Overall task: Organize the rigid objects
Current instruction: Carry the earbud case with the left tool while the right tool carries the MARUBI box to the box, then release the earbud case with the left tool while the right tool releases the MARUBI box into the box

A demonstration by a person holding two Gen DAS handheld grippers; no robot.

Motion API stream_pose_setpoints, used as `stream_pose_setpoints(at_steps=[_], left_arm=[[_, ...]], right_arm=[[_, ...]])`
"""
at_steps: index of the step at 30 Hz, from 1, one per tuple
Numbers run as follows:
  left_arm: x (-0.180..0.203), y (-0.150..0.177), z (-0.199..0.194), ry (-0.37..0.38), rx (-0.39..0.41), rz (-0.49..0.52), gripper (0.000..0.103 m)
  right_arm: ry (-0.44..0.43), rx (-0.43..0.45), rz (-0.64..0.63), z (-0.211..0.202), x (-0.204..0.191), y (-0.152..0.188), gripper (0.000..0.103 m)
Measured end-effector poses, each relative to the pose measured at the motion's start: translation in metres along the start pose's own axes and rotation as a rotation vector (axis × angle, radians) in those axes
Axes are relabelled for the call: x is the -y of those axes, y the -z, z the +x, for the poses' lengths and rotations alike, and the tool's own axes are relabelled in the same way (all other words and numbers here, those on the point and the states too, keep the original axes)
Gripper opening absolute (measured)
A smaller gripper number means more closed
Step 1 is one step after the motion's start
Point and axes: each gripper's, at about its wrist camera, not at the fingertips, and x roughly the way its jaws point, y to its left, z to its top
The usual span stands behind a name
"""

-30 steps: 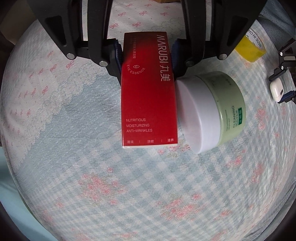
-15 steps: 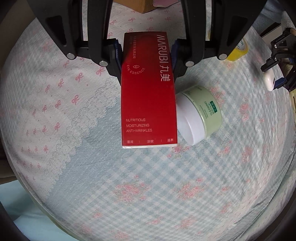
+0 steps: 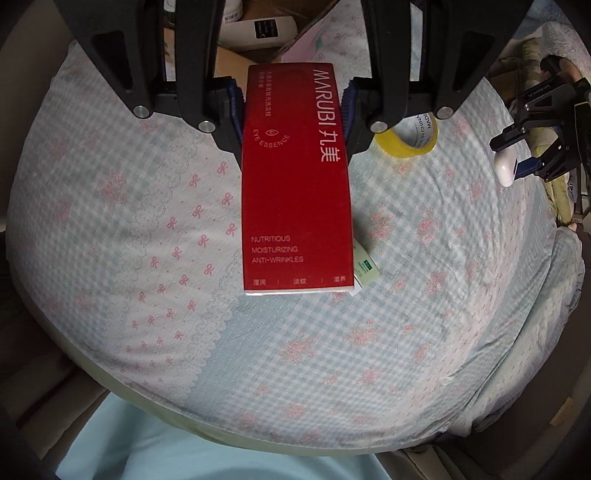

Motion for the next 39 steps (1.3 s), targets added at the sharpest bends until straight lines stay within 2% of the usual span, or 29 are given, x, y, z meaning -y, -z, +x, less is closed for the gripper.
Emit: stream_pose_setpoints(at_steps=[6, 11, 16, 20, 24, 31, 35, 39], left_arm=[[0.059, -0.002, -0.023, 0.038, 0.034, 0.089, 0.045], [0.113, 0.000, -0.027, 0.080, 0.048, 0.153, 0.045], [0.170, 0.003, -0.021, 0.121, 0.048, 0.207, 0.045], [0.213, 0.005, -0.011, 0.149, 0.037, 0.240, 0.045], [0.250, 0.006, 0.009, 0.170, 0.006, 0.265, 0.045], [0.304, 0.004, 0.065, 0.165, -0.087, 0.308, 0.045], [0.312, -0.004, 0.103, 0.132, -0.134, 0.294, 0.041], [0.318, -0.012, 0.134, 0.094, -0.162, 0.304, 0.039]], right_arm=[[0.009, 0.058, 0.096, -0.052, 0.034, 0.075, 0.037], [0.022, 0.080, 0.205, -0.078, 0.072, 0.143, 0.037], [0.042, 0.063, 0.294, -0.087, 0.110, 0.202, 0.037], [0.080, 0.030, 0.297, -0.087, 0.134, 0.236, 0.037], [0.149, -0.020, 0.213, -0.080, 0.152, 0.254, 0.037], [0.208, -0.088, -0.046, -0.047, 0.163, 0.262, 0.037], [0.247, -0.117, -0.284, -0.020, 0.150, 0.267, 0.037], [0.216, -0.147, -0.449, 0.007, 0.138, 0.268, 0.037]])
